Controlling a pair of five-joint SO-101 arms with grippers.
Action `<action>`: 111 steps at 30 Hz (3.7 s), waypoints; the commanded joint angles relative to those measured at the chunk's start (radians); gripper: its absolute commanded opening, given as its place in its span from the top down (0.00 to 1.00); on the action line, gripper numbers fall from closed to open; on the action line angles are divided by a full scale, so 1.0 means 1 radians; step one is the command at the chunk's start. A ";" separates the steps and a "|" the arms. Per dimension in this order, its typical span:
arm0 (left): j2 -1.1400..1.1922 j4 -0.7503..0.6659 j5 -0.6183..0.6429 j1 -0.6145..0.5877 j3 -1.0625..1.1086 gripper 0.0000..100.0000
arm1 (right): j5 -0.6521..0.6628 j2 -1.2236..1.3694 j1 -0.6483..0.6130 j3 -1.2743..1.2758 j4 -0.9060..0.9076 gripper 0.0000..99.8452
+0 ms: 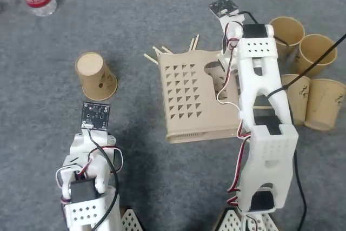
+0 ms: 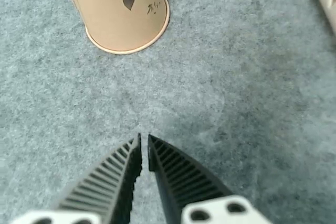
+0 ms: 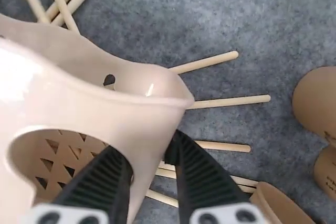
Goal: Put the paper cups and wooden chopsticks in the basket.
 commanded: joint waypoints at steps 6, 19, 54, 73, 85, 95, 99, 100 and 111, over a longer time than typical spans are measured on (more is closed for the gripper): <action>-0.009 -0.028 -0.011 -0.003 -0.004 0.98 | 0.003 -0.268 -0.016 -0.044 0.039 0.99; -0.009 -0.025 -0.011 -0.005 -0.004 0.98 | -0.049 -0.542 -0.157 -0.043 0.130 0.99; -0.009 -0.023 -0.011 -0.005 -0.004 0.98 | -0.362 -0.980 -0.199 -0.041 0.259 0.99; -0.008 -0.021 -0.011 -0.005 -0.004 0.98 | -0.358 -1.603 -0.243 0.838 -0.163 0.99; -0.008 -0.025 -0.011 -0.005 -0.004 0.98 | -0.358 -1.888 -0.237 1.254 -0.437 0.99; -0.008 -0.023 -0.011 -0.003 -0.004 0.98 | -0.359 -2.086 -0.097 1.606 -0.771 0.99; -0.008 -0.023 -0.011 0.000 -0.004 0.98 | -0.373 -2.189 -0.119 1.763 -0.897 0.99; -0.008 -0.025 -0.011 0.000 -0.004 0.98 | -0.394 -2.210 -0.131 1.789 -0.915 0.99; -0.008 -0.026 -0.011 0.000 -0.004 0.98 | -0.572 -2.371 -0.229 1.863 -0.926 0.99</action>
